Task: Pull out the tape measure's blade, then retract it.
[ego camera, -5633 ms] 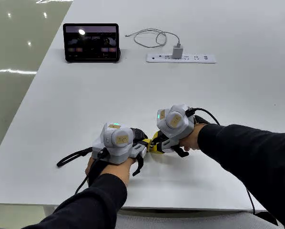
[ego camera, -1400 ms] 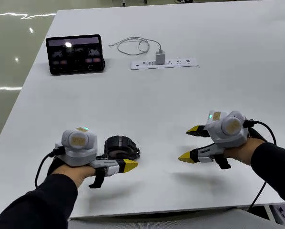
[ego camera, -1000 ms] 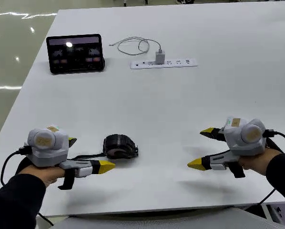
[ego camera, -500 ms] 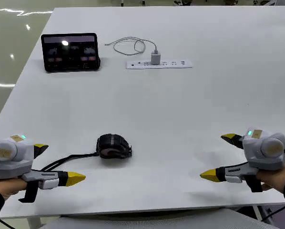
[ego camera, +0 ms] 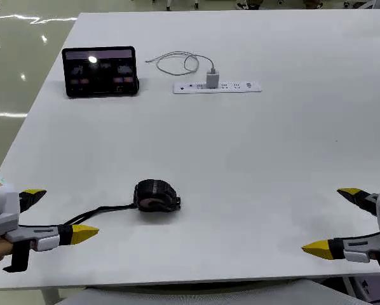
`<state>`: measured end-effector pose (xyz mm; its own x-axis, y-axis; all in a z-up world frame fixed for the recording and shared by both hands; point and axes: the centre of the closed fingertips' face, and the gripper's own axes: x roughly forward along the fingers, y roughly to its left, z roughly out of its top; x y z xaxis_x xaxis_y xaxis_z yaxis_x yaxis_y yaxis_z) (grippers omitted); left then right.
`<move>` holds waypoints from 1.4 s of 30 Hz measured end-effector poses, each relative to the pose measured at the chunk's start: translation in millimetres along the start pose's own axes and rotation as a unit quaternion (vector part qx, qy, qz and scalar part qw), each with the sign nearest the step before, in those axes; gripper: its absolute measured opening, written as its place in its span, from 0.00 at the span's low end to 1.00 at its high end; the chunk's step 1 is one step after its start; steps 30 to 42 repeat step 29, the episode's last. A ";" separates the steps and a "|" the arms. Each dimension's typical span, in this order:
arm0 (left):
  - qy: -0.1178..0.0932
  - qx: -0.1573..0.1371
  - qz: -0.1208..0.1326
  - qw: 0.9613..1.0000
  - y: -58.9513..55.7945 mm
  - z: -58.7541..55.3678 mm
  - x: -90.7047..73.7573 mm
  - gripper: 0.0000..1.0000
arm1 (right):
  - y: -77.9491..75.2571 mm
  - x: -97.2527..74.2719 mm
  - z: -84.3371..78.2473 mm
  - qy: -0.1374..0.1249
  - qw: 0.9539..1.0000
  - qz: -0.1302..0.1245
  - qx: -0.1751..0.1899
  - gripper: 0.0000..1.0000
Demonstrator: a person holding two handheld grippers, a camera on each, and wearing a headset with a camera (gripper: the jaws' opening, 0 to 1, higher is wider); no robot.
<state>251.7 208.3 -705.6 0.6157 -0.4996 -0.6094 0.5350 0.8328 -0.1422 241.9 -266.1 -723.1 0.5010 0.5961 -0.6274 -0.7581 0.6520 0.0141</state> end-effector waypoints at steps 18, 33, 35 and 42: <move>0.011 0.003 0.008 1.000 4.6 -3.0 2.5 1.00 | -0.3 -1.3 -3.1 0.010 1.000 -0.001 -0.001 1.00; 0.013 0.007 0.001 1.000 3.5 -0.2 2.3 1.00 | 0.3 -3.7 -5.0 0.013 1.000 0.001 -0.003 1.00; 0.013 0.007 0.001 1.000 3.5 -0.2 2.3 1.00 | 0.3 -3.7 -5.0 0.013 1.000 0.001 -0.003 1.00; 0.013 0.007 0.001 1.000 3.5 -0.2 2.3 1.00 | 0.3 -3.7 -5.0 0.013 1.000 0.001 -0.003 1.00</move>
